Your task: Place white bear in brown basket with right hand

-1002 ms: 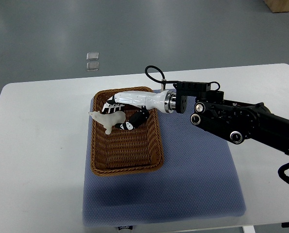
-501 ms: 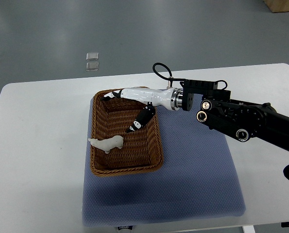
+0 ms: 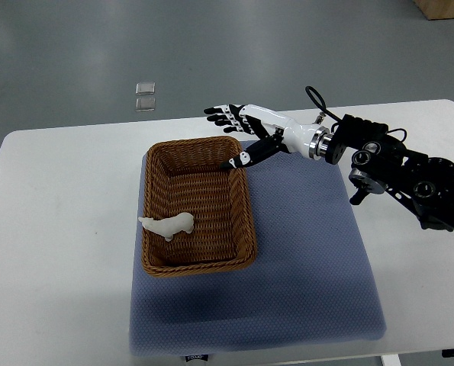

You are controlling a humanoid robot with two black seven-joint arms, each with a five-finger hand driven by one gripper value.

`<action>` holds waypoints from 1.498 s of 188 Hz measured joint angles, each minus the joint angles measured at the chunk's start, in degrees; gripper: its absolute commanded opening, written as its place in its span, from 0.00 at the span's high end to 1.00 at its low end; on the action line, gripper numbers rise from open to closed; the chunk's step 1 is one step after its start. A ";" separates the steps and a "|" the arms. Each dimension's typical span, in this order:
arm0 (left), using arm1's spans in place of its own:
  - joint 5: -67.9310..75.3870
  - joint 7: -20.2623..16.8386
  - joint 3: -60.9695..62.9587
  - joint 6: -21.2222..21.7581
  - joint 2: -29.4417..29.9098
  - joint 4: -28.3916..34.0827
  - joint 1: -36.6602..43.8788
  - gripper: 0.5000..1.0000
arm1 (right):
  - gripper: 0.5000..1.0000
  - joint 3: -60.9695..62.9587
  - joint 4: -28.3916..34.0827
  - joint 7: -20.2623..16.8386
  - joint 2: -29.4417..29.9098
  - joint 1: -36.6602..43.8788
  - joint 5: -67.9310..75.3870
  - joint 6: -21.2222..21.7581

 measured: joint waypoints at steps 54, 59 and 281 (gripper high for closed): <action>0.00 0.00 0.00 0.02 0.00 0.00 0.00 0.00 | 0.16 4.73 -0.59 -1.54 -0.63 -7.38 11.77 -0.25; 0.00 0.00 0.00 0.02 0.00 0.00 0.00 0.00 | 0.16 5.06 -0.64 -1.56 -0.64 -7.83 12.34 -0.32; 0.00 0.00 0.00 0.00 0.00 0.00 0.00 0.00 | 0.15 6.90 -6.49 -8.34 -1.67 -10.11 47.15 -0.25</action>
